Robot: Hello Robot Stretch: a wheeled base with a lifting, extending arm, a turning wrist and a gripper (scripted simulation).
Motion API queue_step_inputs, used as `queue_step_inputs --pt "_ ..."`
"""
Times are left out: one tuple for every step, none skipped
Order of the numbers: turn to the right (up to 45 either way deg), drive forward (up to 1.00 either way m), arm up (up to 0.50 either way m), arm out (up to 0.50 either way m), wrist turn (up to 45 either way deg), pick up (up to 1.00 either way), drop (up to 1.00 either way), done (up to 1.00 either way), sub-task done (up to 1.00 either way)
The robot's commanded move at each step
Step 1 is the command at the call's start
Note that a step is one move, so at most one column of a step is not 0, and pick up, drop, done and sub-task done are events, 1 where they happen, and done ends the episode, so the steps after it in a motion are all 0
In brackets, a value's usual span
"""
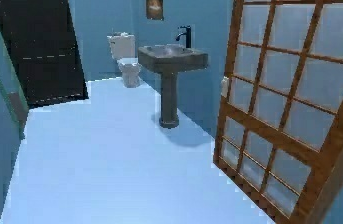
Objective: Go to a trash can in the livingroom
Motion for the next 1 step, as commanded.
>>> queue_step_inputs --pt "-27.0 0.0 0.0 0.0 0.0 0.0 0.0 0.0 0.0"
